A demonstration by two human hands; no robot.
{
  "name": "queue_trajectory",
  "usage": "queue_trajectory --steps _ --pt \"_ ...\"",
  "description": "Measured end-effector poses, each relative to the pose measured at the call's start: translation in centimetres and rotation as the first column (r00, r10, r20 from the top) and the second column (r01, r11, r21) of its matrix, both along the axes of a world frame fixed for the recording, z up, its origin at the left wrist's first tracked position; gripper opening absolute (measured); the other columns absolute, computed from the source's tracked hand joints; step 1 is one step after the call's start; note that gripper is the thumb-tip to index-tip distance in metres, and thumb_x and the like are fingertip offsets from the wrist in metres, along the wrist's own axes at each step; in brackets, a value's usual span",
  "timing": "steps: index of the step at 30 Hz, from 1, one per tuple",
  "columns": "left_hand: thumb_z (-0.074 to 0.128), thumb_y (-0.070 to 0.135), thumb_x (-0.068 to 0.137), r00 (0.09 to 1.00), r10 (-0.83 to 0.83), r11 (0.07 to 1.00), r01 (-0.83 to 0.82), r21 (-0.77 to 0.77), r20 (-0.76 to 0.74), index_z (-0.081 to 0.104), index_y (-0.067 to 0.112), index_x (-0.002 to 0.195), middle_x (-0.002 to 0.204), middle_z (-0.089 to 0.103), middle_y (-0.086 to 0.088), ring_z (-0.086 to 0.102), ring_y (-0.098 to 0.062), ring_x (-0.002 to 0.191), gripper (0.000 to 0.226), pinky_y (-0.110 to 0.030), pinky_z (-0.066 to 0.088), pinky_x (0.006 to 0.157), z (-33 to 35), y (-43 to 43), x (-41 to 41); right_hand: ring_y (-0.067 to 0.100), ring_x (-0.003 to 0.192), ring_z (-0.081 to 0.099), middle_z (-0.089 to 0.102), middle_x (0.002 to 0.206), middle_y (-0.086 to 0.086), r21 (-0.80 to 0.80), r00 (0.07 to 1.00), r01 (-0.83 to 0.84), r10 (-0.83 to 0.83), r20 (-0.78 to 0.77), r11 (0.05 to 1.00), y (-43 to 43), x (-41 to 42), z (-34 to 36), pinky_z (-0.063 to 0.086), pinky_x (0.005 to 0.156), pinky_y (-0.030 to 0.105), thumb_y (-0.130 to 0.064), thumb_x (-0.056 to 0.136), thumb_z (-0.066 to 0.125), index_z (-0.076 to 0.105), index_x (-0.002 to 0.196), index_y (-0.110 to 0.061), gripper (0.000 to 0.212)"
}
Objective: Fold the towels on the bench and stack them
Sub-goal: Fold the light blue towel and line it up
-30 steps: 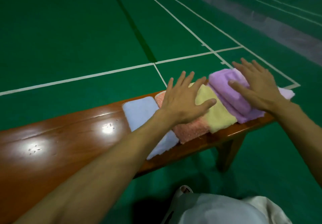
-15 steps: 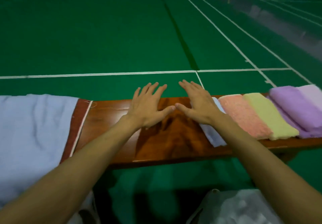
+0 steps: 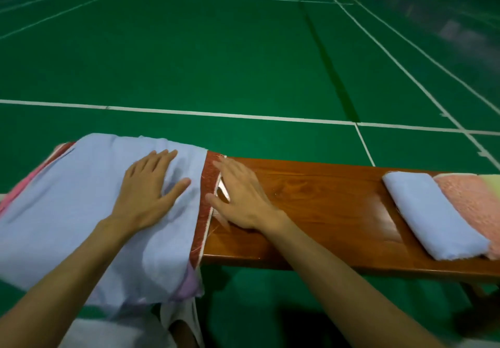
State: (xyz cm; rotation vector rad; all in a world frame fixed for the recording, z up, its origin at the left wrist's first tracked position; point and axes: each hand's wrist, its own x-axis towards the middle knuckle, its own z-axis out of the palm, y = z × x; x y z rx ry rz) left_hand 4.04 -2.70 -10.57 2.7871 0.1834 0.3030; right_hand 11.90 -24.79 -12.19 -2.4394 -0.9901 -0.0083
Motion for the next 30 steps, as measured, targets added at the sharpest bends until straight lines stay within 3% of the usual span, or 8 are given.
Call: queue_trajectory --steps 3,7,9,12,17,21,24,30 --pt "0.027 0.068 0.098 0.995 0.097 0.995 -0.098 0.029 0.025 0.042 0.019 0.155 0.158 0.046 -0.011 0.039 -0.035 0.146 0.077 -0.053 0.028 0.121 -0.9 4.6 -1.7 0.024 0.141 0.036 0.044 0.153 0.006 0.016 1.0 0.014 -0.014 0.004 1.0 3.5 -1.1 -0.5 0.026 0.122 0.046 -0.045 0.1 0.054 0.04 0.151 -0.015 0.061" --pt "0.024 0.043 0.104 0.956 0.261 0.965 -0.252 -0.078 0.136 0.061 0.007 0.128 0.136 0.061 -0.018 0.052 -0.04 0.123 0.057 -0.052 0.037 0.106 -1.5 8.5 -3.8 0.018 0.118 0.045 0.053 0.129 0.001 0.074 0.99 0.134 -0.136 0.026 0.988 6.1 -2.2 -1.6 0.042 0.103 0.041 -0.041 0.099 0.057 0.056 0.131 -0.015 0.042" --pt "0.033 0.032 0.105 0.921 0.35 0.935 -0.333 -0.122 0.168 0.062 0.004 0.119 0.126 0.063 -0.021 0.052 -0.042 0.116 0.043 -0.053 0.038 0.103 -1.7 9.3 -4.4 0.015 0.11 0.046 0.052 0.121 -0.002 0.111 0.976 0.209 -0.214 0.039 0.972 6.5 -2.8 -2.2 0.046 0.096 0.037 -0.041 0.097 0.058 0.06 0.123 -0.017 0.035" --pt "0.056 0.014 0.101 0.856 0.482 0.876 -0.479 -0.066 0.189 0.062 0.001 0.122 0.125 0.059 -0.027 0.049 -0.048 0.115 0.025 -0.059 0.04 0.096 -1.7 10.1 -5.2 0.012 0.101 0.046 0.054 0.113 -0.003 0.158 0.951 0.287 -0.301 0.075 0.945 6.9 -3.7 -2.7 0.049 0.089 0.034 -0.042 0.096 0.059 0.063 0.114 -0.018 0.03" --pt "0.067 0.011 0.097 0.735 0.639 0.765 -0.637 -0.094 0.226 0.075 -0.001 0.107 0.113 0.066 -0.025 0.057 -0.048 0.105 0.018 -0.06 0.05 0.079 -0.3 10.2 -6.0 0.012 0.091 0.047 0.056 0.099 -0.002 0.182 0.919 0.359 -0.381 0.102 0.915 6.8 -3.7 -2.4 0.052 0.08 0.035 -0.03 0.094 0.067 0.069 0.097 -0.017 0.014" --pt "0.071 0.015 0.094 0.705 0.65 0.751 -0.653 -0.101 0.283 0.08 0.005 0.102 0.108 0.072 -0.02 0.059 -0.045 0.101 0.016 -0.054 0.051 0.073 0.3 9.9 -5.8 0.014 0.084 0.047 0.054 0.093 0.0 0.233 0.919 0.337 -0.372 0.127 0.912 6.7 -3.8 -2.0 0.049 0.073 0.035 -0.017 0.089 0.072 0.07 0.089 -0.012 0.005" --pt "0.069 0.016 0.094 0.722 0.619 0.774 -0.626 -0.089 0.308 0.079 0.006 0.103 0.111 0.07 -0.019 0.054 -0.043 0.103 0.017 -0.051 0.046 0.073 0.7 9.4 -5.6 0.014 0.084 0.049 0.051 0.099 -0.001 0.279 0.907 0.384 -0.416 0.064 0.88 5.4 -3.8 -1.7 0.052 0.073 0.035 -0.014 0.092 0.071 0.068 0.095 -0.013 0.005" --pt "0.067 0.017 0.093 0.815 0.501 0.861 -0.505 -0.067 0.291 0.08 0.01 0.098 0.108 0.074 -0.017 0.06 -0.043 0.108 0.016 -0.053 0.055 0.076 2.2 4.8 -3.5 0.024 0.084 0.052 0.051 0.106 0.004 0.157 0.845 0.523 -0.533 0.031 0.838 -0.7 -2.1 1.0 0.046 0.073 0.04 -0.014 0.104 0.049 0.052 0.104 -0.014 0.003"
